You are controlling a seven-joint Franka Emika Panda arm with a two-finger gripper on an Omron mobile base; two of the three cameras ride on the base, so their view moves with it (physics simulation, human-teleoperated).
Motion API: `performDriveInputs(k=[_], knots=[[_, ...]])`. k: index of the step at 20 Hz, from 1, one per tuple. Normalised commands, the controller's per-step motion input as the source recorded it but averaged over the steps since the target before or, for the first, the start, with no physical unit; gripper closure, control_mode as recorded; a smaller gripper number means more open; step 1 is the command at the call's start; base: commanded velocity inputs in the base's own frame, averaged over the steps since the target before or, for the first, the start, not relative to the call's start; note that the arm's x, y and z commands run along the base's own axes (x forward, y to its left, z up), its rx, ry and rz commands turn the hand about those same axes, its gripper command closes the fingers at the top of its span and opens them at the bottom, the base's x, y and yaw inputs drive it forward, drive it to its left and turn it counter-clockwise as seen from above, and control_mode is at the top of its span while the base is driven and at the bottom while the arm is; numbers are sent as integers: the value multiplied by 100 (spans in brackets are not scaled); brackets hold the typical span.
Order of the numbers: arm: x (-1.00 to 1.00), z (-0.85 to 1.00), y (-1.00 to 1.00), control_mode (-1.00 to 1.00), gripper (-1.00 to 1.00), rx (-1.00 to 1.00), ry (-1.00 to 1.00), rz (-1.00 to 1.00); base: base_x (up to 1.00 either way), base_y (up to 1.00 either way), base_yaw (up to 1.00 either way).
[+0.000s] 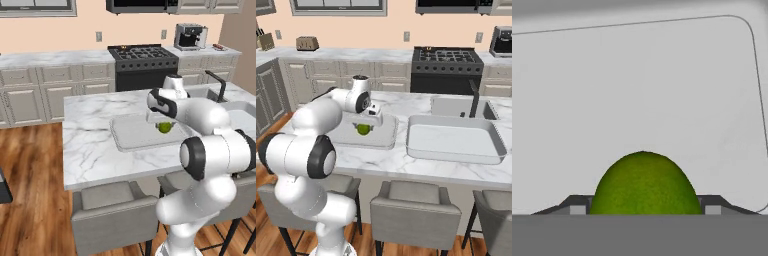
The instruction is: Place the cold items (cucumber and lime) from the fridge in one tupperware on the dining counter. Place the warm items (hot dog and kebab skewer) in the stove area in another tupperware.
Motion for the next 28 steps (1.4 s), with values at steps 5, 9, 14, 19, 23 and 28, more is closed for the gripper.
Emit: performDriveInputs(k=[5, 9, 14, 19, 23, 28], knots=[[48, -30, -3, -100, 100, 0, 8, 0, 0, 0, 0], [38, -32, -7, -100, 100, 0, 0, 0, 0, 0, 0], [24, -40, -1, -100, -100, 0, 0, 0, 0, 0, 0], [7, -29, 0, -100, -100, 0, 0, 0, 0, 0, 0], [-25, -1, 0, -100, -100, 0, 0, 0, 0, 0, 0], [-44, 21, 0, -100, -100, 0, -19, 0, 0, 0, 0]])
